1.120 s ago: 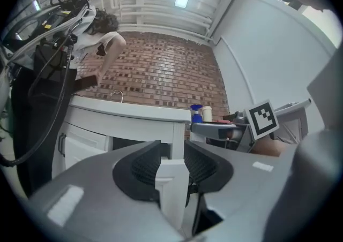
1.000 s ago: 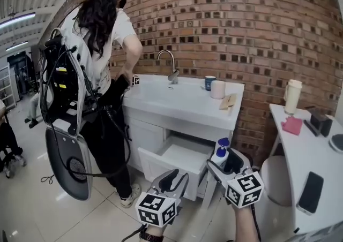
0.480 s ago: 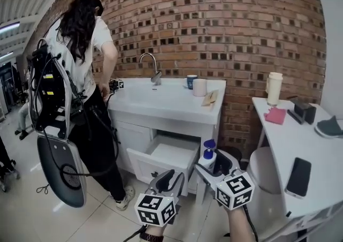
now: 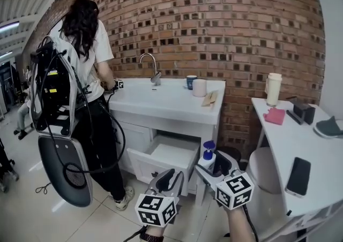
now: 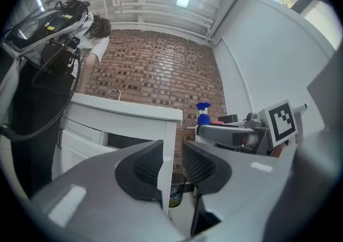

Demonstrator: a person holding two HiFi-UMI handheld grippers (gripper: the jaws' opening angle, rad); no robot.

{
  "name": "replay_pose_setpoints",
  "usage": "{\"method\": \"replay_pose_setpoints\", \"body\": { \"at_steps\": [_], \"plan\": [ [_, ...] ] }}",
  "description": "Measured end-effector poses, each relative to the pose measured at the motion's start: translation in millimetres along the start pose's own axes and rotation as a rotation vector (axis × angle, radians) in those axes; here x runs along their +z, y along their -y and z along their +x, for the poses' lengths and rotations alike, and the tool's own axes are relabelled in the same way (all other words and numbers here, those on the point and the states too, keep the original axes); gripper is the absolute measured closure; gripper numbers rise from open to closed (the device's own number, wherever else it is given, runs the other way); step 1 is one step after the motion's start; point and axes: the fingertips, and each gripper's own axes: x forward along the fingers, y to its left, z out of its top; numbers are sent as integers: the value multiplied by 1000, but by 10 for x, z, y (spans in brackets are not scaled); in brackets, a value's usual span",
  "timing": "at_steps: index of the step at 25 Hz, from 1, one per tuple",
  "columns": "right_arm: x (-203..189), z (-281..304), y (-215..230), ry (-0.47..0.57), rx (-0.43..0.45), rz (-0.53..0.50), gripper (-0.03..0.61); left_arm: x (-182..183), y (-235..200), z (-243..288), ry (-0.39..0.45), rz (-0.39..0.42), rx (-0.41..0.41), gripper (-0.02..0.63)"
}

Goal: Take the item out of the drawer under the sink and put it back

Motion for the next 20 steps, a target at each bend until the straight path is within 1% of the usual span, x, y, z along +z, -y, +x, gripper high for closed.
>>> {"method": "replay_pose_setpoints", "body": {
  "at_steps": [7, 13, 15, 20],
  "plan": [
    [-15, 174, 41, 3, 9, 1, 221, 6, -122, 6, -7, 10, 22, 500],
    [-165, 480, 233, -5, 6, 17, 221, 15, -395, 16, -1, 14, 80, 499],
    [-232, 650, 283, -14, 22, 27, 221, 23, -513, 19, 0, 15, 105, 497],
    [-379, 1132, 295, -44, 105, 54, 221, 69, -827, 60, 1, 22, 174, 497]
  ]
}}
